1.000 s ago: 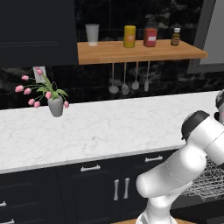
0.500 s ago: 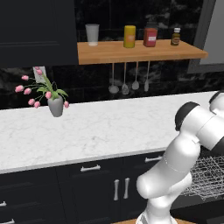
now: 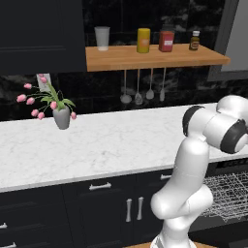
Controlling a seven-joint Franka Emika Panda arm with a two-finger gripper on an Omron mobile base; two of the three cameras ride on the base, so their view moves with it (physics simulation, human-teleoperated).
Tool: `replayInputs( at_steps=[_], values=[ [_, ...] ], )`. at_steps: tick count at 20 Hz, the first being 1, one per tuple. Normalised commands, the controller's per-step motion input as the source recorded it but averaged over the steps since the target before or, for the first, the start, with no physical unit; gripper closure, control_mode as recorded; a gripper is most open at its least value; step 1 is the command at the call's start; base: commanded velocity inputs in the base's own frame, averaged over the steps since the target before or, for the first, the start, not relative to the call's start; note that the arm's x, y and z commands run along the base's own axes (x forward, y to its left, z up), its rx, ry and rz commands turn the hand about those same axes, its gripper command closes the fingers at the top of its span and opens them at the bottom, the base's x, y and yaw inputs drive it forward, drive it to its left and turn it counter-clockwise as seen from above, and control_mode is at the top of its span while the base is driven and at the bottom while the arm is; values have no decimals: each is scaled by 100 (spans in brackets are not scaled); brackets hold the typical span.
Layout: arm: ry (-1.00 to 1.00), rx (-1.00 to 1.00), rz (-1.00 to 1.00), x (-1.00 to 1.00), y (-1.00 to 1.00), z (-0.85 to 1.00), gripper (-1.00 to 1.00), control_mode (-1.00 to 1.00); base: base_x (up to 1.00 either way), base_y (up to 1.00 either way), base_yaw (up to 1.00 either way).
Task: Pick up the cup and bowl from the counter, place them in the dishwasher, and close the dishwasher door.
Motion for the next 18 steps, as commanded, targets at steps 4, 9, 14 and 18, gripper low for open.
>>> replayInputs(
  at_steps=[4, 9, 14, 18],
  values=[
    [0, 0, -5, 13, -14, -9, -100, -100, 0, 0, 0],
    [0, 0, -4, 10, -15, -7, -100, -100, 0, 0, 0],
    [0, 0, -3, 16, -11, -4, -100, -100, 0, 0, 0],
    [0, 0, 0, 27, 0, -10, -100, -100, 0, 0, 0]
  ],
)
